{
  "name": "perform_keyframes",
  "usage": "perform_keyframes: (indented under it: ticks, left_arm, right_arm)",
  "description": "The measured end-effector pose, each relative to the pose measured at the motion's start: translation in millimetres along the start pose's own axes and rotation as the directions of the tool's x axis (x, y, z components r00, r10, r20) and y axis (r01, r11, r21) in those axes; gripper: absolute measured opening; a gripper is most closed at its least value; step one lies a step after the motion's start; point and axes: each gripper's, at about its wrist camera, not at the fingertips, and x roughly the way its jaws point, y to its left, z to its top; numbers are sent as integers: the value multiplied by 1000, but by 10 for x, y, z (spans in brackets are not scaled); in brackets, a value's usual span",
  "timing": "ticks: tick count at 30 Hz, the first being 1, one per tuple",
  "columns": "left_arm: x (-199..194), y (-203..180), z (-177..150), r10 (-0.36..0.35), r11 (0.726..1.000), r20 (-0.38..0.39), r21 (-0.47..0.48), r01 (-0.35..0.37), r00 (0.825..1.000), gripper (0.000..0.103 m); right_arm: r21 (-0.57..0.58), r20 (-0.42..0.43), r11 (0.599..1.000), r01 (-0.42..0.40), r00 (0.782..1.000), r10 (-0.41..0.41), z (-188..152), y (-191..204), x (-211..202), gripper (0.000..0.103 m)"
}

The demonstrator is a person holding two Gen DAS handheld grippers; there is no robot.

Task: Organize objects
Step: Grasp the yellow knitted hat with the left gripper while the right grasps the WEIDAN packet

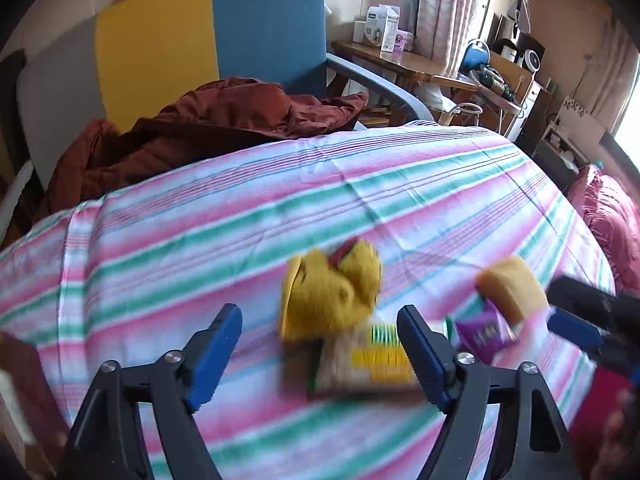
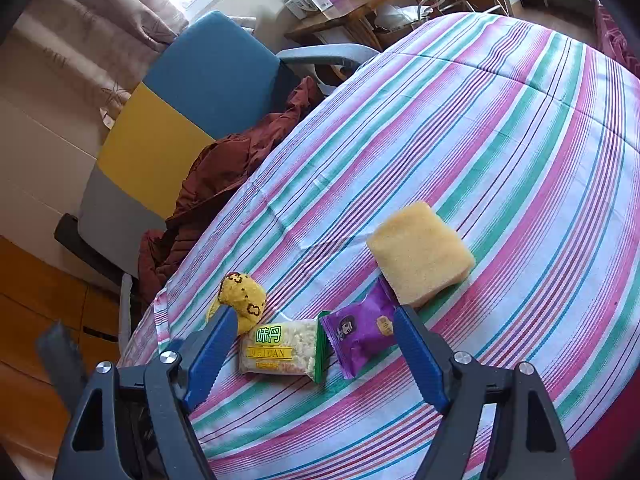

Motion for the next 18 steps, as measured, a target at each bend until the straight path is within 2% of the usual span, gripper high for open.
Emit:
perform_keyframes:
  ticks: [2,4,7,8,9,10,13,18]
  left_arm:
    - [111,-25,84,4,1000,-5,-2,-4,1000,83]
    - [242,-61,147,20,1000,-16,14,-19,1000,89]
    - [511,-78,174,68,997,-57,51,-65,996,89]
    - [591,-49,166,71,997,-72,47,-68,995,85]
    - [630,-11,150,53,998,-78,31,-50,996,65]
    - [658,63,121,15,1000,-93,-10,-16,996,55]
    - [530,200,-2,-19,997,-69,-78,14,997,50]
    - [219,322,-340,-19,994,-56,-106,13,998,49]
  right_arm:
    - [9,-3,1000,-2,1000,2,4,-15,12,82]
    - [16,-11,1000,-2,1000,2,7,-27,31,82]
    - [13,-27,1000,1,1000,0,10,-23,78,82]
    - [10,-28,1000,5,1000,-4,10,-22,85,82]
    - [9,-30,1000,10,999,-10,14,-25,95,82]
    - [9,-32,1000,12,999,-11,20,-32,103,82]
    - [11,-30,1000,21,999,-20,29,-46,114,82]
    - [-18,-40,999,34,999,-35,15,-7,142,82]
